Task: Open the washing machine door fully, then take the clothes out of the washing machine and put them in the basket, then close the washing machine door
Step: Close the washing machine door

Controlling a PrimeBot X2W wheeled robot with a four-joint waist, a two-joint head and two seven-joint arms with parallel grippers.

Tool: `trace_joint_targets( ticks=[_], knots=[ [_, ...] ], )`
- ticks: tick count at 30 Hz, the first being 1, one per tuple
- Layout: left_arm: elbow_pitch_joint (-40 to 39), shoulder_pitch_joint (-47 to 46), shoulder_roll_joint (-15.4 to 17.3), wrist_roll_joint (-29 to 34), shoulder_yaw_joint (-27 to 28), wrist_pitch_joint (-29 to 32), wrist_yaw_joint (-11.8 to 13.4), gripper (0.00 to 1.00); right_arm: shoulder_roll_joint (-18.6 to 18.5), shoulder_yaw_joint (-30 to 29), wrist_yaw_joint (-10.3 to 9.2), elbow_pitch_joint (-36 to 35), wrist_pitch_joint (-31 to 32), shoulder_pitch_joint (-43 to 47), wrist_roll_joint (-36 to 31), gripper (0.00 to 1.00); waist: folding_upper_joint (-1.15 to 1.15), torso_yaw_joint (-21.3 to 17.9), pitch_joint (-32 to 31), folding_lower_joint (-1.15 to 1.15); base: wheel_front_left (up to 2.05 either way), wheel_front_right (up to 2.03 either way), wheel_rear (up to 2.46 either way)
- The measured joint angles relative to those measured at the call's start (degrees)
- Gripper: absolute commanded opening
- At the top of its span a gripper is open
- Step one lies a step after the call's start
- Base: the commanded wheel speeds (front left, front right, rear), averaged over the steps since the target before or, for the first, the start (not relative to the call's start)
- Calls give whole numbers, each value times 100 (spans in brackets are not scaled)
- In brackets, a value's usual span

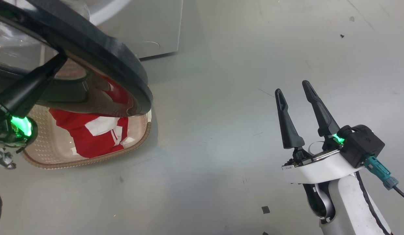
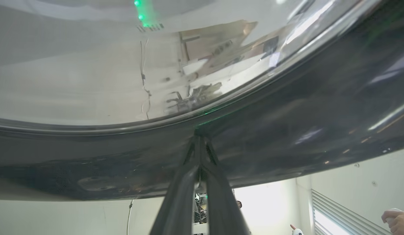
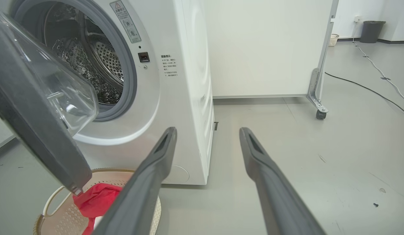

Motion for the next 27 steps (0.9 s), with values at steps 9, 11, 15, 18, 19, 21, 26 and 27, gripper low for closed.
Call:
trace_joint_targets(
  ticks=[9, 11, 15, 18, 19, 21, 26, 27],
  knots=[
    [293, -810, -1, 57, -47, -148, 223, 0, 10, 79, -43, -44, 0, -146, 101, 100, 0, -148, 203, 0, 0, 0, 0],
    [355, -986, 0, 99, -52, -196, 270, 0, 10, 110, -49, -49, 0, -193, 102, 100, 0, -183, 244, 0, 0, 0, 0],
    [528, -1328, 8, 153, -53, -327, 348, 0, 11, 152, -92, -70, 0, -240, 168, 100, 0, -264, 328, 0, 0, 0, 0],
    [680, -1586, 9, 339, -64, -431, 358, 0, 10, 164, -100, -74, 0, -244, 245, 100, 0, -322, 391, 0, 0, 0, 0],
    [726, -1674, 7, 392, -71, -481, 377, 0, 11, 165, -115, -77, 0, -250, 260, 100, 0, -338, 412, 0, 0, 0, 0],
    [831, -1859, 20, 472, -101, -536, 407, 0, 10, 181, -144, -83, 0, -274, 286, 100, 0, -365, 458, 0, 0, 0, 0],
    [1038, -2153, 20, 602, -169, -699, 425, 0, 12, 232, -144, -86, 0, -366, 327, 100, 0, -419, 533, 0, 0, 0, 0],
    [1079, -2232, 18, 708, -181, -751, 431, 0, 12, 245, -144, -86, 0, -369, 344, 100, 0, -432, 550, 0, 0, 0, 0]
  ],
)
